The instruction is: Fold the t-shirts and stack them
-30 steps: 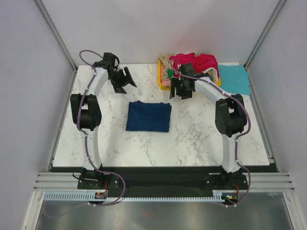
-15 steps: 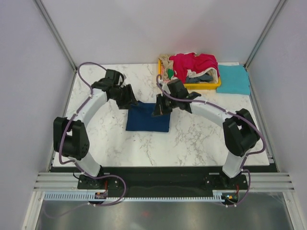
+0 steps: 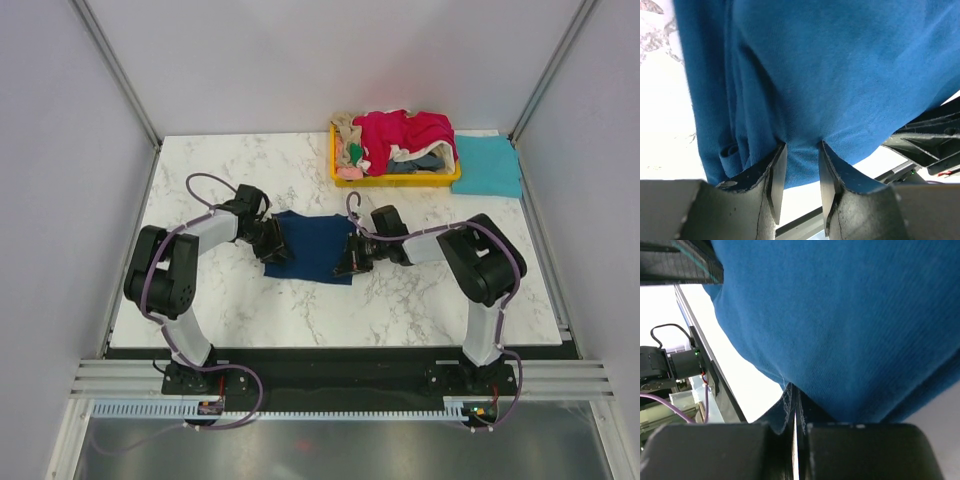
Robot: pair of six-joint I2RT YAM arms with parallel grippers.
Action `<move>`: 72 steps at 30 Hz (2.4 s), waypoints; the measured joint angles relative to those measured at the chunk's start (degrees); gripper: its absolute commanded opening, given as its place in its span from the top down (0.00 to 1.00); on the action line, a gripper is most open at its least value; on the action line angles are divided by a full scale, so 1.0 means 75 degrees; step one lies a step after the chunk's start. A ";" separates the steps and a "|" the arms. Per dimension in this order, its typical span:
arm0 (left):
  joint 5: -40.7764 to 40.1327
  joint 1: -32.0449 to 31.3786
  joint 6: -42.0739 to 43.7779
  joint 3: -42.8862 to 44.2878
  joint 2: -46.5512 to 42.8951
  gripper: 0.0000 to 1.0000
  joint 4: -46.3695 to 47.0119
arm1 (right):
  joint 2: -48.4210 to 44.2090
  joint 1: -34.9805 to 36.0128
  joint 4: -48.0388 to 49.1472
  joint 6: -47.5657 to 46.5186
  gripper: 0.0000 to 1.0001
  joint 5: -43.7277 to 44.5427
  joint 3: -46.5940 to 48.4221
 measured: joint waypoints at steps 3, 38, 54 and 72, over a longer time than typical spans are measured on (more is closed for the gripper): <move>-0.0070 -0.0015 -0.0009 0.0029 -0.0050 0.58 -0.0061 | -0.0198 0.0017 0.0219 0.0050 0.75 0.0085 -0.0265; -0.2891 -0.0530 0.1443 -0.0828 -0.6000 0.36 -0.2795 | 0.0510 -0.0968 -0.1766 -0.0935 0.14 0.1848 0.2707; -0.2882 -0.0530 0.1457 -0.0874 -0.5901 0.37 -0.2693 | 0.1102 -0.1061 0.2512 0.0478 1.00 0.0312 0.0752; -0.2888 -0.0618 0.1454 -0.0880 -0.6607 0.39 -0.2652 | -0.2725 -0.2183 -0.4313 -0.4062 1.00 0.6548 0.2687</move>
